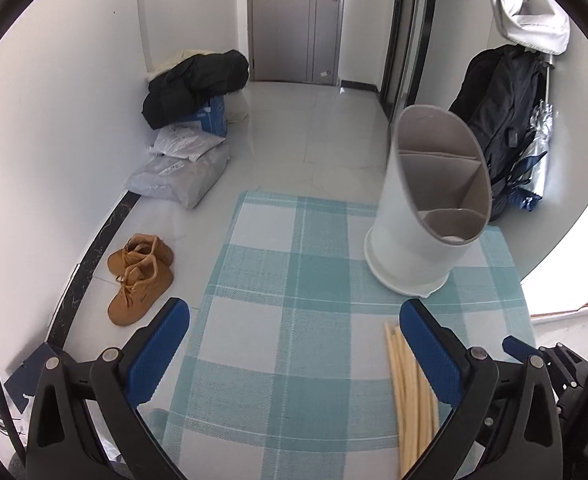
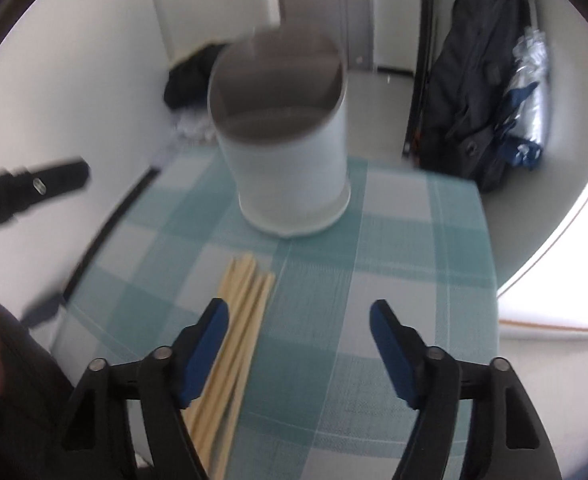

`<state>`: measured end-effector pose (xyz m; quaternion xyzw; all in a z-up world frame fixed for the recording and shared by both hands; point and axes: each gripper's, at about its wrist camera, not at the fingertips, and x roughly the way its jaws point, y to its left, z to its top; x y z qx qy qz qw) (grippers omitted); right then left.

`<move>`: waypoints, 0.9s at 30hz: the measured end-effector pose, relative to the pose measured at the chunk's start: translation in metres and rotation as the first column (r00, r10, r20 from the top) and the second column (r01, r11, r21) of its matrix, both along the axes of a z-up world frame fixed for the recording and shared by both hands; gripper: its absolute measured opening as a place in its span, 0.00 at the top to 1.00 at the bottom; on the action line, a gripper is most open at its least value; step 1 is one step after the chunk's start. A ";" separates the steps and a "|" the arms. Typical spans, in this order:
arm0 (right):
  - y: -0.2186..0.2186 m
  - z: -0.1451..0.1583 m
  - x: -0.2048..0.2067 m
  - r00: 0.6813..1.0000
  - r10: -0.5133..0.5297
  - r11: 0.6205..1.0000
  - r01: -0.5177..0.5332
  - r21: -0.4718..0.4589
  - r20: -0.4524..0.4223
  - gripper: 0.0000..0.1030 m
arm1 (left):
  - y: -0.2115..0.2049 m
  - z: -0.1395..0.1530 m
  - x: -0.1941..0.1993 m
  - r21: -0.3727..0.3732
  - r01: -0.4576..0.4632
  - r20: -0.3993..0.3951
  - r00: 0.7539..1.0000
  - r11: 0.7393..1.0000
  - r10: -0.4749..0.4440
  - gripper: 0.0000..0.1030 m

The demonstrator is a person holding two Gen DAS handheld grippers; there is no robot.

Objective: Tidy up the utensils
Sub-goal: 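Lower the right gripper onto the chopsticks and pinch one chopstick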

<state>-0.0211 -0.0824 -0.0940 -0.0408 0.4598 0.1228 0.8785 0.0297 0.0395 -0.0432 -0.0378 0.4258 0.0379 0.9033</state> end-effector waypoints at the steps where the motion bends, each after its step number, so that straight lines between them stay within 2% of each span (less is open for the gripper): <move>1: 0.002 -0.007 0.003 1.000 0.013 1.000 -0.013 -0.005 -0.029 0.42 | 0.003 -0.002 0.001 -0.002 -0.001 -0.010 1.000 1.000 0.001 0.01; 6: 0.011 -0.023 0.014 0.996 0.030 0.999 -0.032 -0.026 -0.087 0.48 | 0.016 -0.010 0.006 -0.002 -0.019 -0.047 0.999 1.000 0.018 0.01; 8: 0.016 -0.028 0.018 0.994 0.044 0.999 -0.047 -0.024 -0.104 0.56 | 0.021 -0.013 0.009 -0.005 -0.023 -0.060 0.998 1.000 0.023 0.01; 12: 0.026 -0.039 0.021 0.989 0.068 0.994 -0.080 -0.081 -0.135 0.63 | 0.032 -0.021 0.013 -0.014 -0.032 -0.091 0.995 0.999 0.030 0.01; 15: 0.028 -0.041 0.021 0.986 0.069 0.992 -0.083 -0.090 -0.150 0.68 | 0.037 -0.025 0.014 -0.009 -0.039 -0.110 0.993 0.999 0.038 0.01; 17: 0.027 -0.039 0.022 0.983 0.072 0.993 -0.086 -0.080 -0.169 0.83 | 0.040 -0.027 0.015 -0.012 -0.042 -0.119 0.992 0.999 0.040 0.01; 21: 0.025 -0.039 0.029 0.981 0.063 0.994 -0.078 -0.076 -0.185 0.87 | 0.041 -0.031 0.017 -0.016 -0.046 -0.139 0.989 0.999 0.043 0.01; 27: 0.041 -0.041 0.041 0.985 0.085 0.980 -0.109 -0.164 -0.151 0.88 | 0.037 -0.036 0.017 0.005 -0.022 -0.150 0.988 1.000 0.023 0.01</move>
